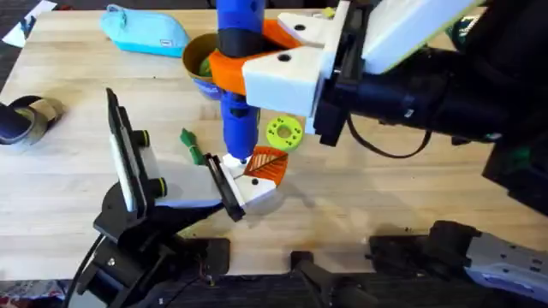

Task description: Pick up the gripper from the table and insert it into the empty holder that is missing its gripper. Then pick up a screw, insert it into the mounting hole, and use the screwdriver to tighten it. Finally, clean up the table by picking up the vegetable and placing it into the bucket.

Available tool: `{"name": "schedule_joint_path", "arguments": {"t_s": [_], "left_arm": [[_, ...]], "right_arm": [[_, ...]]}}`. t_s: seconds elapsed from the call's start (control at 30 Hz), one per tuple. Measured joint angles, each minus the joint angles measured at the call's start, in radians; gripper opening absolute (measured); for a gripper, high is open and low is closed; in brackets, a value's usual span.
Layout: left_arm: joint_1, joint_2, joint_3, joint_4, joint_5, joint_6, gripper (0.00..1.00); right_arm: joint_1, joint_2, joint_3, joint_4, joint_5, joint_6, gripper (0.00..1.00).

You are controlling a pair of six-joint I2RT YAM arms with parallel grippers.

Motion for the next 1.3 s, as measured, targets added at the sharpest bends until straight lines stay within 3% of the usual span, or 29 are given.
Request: {"name": "schedule_joint_path", "arguments": {"t_s": [1.3], "left_arm": [[0.0,0.0,0.0,0.0,0.0,0.0,0.015]], "right_arm": [[0.001,0.0,0.0,-0.024,0.0,-0.043,0.075]]}}
